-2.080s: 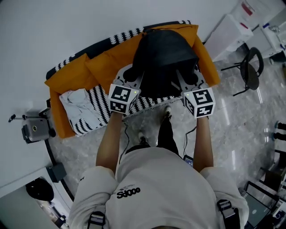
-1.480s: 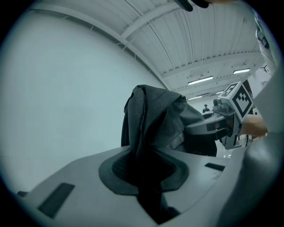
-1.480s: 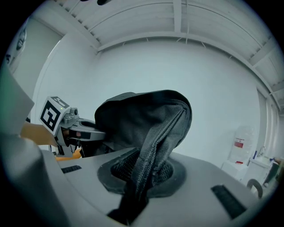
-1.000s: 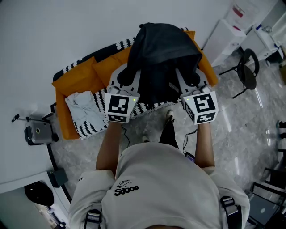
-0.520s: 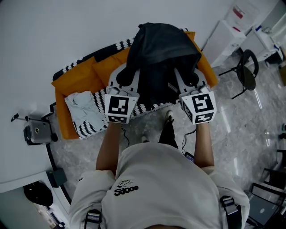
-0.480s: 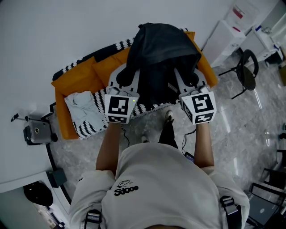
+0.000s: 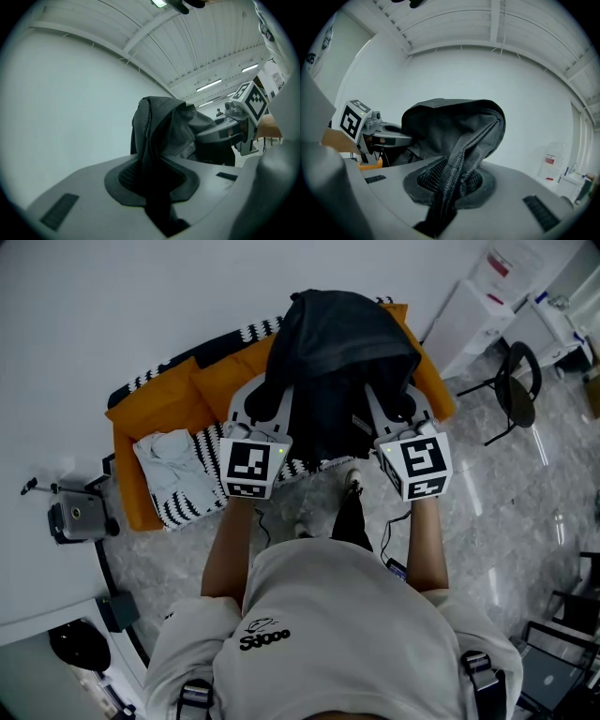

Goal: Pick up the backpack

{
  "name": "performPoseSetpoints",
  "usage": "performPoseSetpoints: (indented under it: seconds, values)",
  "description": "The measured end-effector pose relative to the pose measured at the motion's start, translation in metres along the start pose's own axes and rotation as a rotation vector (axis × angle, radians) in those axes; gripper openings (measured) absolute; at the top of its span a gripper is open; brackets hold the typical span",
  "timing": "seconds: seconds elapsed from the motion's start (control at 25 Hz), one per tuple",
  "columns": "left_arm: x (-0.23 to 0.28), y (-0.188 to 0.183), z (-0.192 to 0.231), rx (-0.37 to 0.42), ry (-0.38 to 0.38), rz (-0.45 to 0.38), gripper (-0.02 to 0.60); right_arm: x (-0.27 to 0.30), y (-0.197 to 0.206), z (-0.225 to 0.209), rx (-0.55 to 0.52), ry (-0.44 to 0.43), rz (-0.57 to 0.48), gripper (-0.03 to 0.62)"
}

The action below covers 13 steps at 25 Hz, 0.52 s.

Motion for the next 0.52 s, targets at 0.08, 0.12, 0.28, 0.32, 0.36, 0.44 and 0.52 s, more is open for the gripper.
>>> performPoseSetpoints:
  seconds: [0.08, 0.12, 0.28, 0.32, 0.36, 0.44, 0.52]
  values:
    - [0.0016, 0.0014, 0.0003, -0.003, 0.001, 0.003, 0.071, 0.0014, 0.0014, -0.0006, 0.001, -0.001, 0.002, 0.078]
    - [0.0021, 0.0021, 0.0003, -0.004, 0.001, 0.004, 0.071, 0.0019, 0.0021, -0.0007, 0.001, -0.001, 0.004, 0.078]
    - [0.0032, 0.0043, -0.0013, -0.010, -0.003, 0.008, 0.071, 0.0024, 0.0050, -0.0012, -0.002, 0.001, 0.009, 0.078]
    - [0.0031, 0.0047, -0.0018, -0.013, -0.004, 0.008, 0.071, 0.0023, 0.0064, -0.0014, -0.003, 0.004, 0.011, 0.078]
    - [0.0029, 0.0051, -0.0024, -0.015, -0.006, 0.009, 0.071, 0.0021, 0.0080, -0.0017, -0.005, 0.007, 0.013, 0.080]
    - [0.0023, 0.0058, -0.0034, -0.018, -0.006, 0.009, 0.071, 0.0015, 0.0097, -0.0016, -0.007, 0.010, 0.015, 0.078]
    - [0.0019, 0.0062, -0.0043, -0.020, -0.006, 0.009, 0.071, 0.0007, 0.0098, -0.0008, -0.007, 0.009, 0.016, 0.078]
Point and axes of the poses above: the fingertips, and each gripper's own axes: x forward along the fingers, z to its left, y out of its underside, the point moved 9 cm from there along -x, backward along the fingers, and after that the axes turned 13 degrees about y, right-handed, at the moved point
